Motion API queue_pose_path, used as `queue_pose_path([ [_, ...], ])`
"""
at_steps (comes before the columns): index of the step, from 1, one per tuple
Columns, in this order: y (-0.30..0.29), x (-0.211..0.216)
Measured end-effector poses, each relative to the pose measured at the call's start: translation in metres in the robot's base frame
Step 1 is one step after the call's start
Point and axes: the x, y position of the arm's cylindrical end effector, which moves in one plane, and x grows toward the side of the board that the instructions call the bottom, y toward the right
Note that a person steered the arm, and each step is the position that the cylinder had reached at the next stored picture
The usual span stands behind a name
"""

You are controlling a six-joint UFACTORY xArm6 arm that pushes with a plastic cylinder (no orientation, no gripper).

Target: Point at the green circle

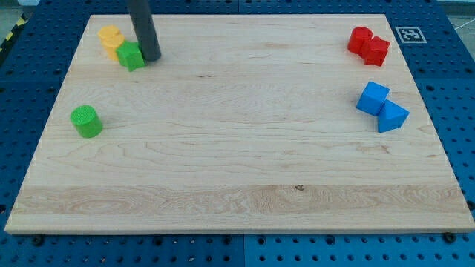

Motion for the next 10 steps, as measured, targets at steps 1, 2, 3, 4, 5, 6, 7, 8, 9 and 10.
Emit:
queue_pose_path([
  [1, 0.014, 0.088],
  [2, 0.001, 0.177],
  [3, -0.023, 0.242],
  [4, -0.054, 0.272],
  [5, -0.085, 0.267],
  [6, -0.091, 0.226],
  [7, -0.093, 0.199],
  [8, -0.100, 0.199],
  [9, -0.099, 0.182],
  [10, -0.099, 0.164],
])
